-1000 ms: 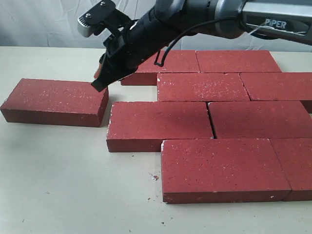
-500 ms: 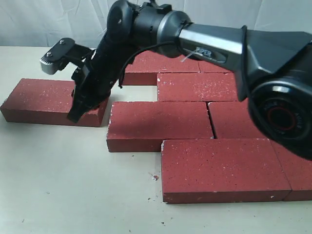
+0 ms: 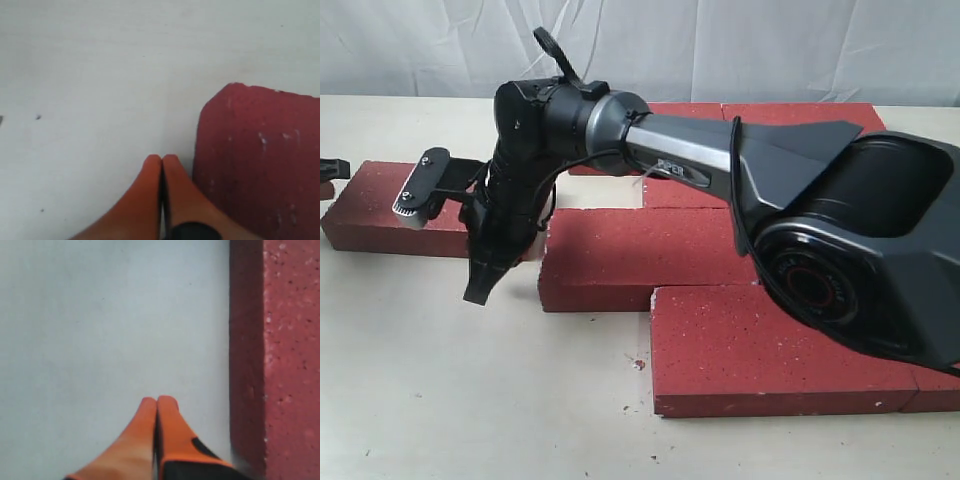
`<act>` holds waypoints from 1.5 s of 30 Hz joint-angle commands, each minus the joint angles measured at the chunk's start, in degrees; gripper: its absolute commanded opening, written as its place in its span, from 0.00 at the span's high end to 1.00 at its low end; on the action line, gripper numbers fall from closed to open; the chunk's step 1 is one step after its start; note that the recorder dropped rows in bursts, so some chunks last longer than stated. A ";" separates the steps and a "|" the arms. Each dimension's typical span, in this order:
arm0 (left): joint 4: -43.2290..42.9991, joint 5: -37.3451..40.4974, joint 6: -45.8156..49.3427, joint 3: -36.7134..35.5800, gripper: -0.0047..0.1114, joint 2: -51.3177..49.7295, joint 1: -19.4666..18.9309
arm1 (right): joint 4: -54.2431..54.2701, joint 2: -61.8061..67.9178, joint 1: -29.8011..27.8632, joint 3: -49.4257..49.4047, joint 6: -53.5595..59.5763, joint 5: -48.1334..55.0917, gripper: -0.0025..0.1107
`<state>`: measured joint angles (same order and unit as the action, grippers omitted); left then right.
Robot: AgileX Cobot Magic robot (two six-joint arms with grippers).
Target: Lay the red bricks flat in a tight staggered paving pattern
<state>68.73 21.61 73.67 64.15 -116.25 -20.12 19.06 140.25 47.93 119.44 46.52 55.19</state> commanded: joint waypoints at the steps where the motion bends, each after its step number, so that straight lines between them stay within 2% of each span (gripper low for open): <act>1: 10.20 4.65 10.34 0.41 0.96 -1.43 -0.28 | -2.53 -0.02 0.04 0.49 -0.38 -3.41 0.99; 5: 11.67 4.73 12.26 0.41 0.96 -1.68 -0.28 | -7.35 0.25 0.04 0.49 -4.04 -7.38 0.99; 15: 12.16 8.11 12.50 0.41 0.96 -1.73 -0.28 | -14.13 0.33 0.04 0.49 -7.23 -8.51 0.99; 22: 12.62 8.57 12.63 0.41 0.96 -1.73 -0.28 | -15.12 0.33 0.04 0.49 -7.82 -9.14 0.99; 27: 16.12 11.90 16.29 0.41 0.96 -1.83 -0.28 | -14.49 -0.83 0.04 0.49 -7.96 -8.41 0.99; 31: 17.64 11.89 16.85 0.41 0.96 -3.03 -0.28 | -17.18 -6.54 -0.91 0.49 -13.09 -4.72 0.99; 34: 17.85 10.70 16.96 0.41 0.96 -2.92 -0.42 | -12.32 -7.71 -3.13 0.49 -12.86 1.90 0.99; 37: 17.74 9.32 16.69 0.41 0.96 -2.81 -2.36 | -4.64 -5.71 -3.91 0.49 -2.09 7.17 0.99; 41: 18.86 9.63 16.39 0.20 0.96 -3.35 -3.22 | -4.21 -2.75 -3.91 0.49 -0.16 1.37 0.99; 45: 19.92 14.08 17.48 0.20 0.96 -5.32 -1.99 | -3.93 -0.76 -3.91 0.49 -0.04 -2.99 0.99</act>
<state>87.21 32.93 90.21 64.27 -120.16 -22.99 14.73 138.55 44.25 119.82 45.82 55.56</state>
